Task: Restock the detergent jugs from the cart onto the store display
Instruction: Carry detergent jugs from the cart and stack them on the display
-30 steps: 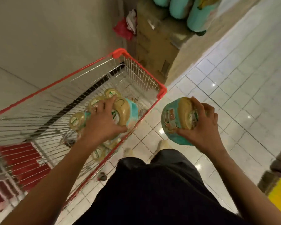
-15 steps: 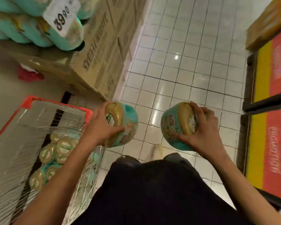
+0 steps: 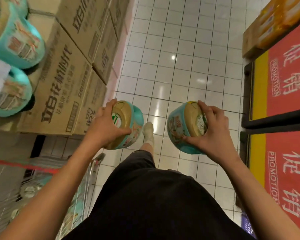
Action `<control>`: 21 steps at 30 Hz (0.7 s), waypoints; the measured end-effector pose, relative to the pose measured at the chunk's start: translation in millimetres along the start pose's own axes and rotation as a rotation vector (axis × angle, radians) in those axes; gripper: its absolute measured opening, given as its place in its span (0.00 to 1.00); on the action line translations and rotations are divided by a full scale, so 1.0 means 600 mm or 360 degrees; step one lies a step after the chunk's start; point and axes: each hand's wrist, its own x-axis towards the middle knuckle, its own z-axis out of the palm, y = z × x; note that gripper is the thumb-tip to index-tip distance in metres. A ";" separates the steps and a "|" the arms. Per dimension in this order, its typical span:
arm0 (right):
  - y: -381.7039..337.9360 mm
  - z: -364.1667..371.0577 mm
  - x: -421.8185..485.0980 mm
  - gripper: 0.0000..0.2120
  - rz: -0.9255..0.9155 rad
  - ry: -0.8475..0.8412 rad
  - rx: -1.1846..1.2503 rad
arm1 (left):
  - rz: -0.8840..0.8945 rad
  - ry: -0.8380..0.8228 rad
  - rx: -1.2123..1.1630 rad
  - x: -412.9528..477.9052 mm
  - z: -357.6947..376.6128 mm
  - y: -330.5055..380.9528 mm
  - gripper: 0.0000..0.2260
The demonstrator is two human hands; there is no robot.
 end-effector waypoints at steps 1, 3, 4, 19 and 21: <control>-0.006 -0.009 0.035 0.55 0.0008 0.0006 -0.0004 | 0.0014 0.0002 0.0019 0.038 -0.009 0.016 0.55; -0.018 -0.032 0.105 0.54 0.0025 0.0027 -0.0027 | 0.0041 0.0022 0.0042 0.112 -0.031 0.049 0.55; -0.023 -0.044 0.140 0.54 0.0037 0.0040 -0.0055 | 0.0047 0.0038 0.0053 0.148 -0.045 0.066 0.54; -0.100 -0.209 0.687 0.54 -0.0212 -0.0063 -0.0207 | -0.0053 0.0353 -0.0185 0.540 -0.219 0.274 0.54; -0.115 -0.223 0.778 0.54 -0.0313 -0.0111 -0.0262 | -0.0141 0.0356 -0.0240 0.586 -0.225 0.293 0.54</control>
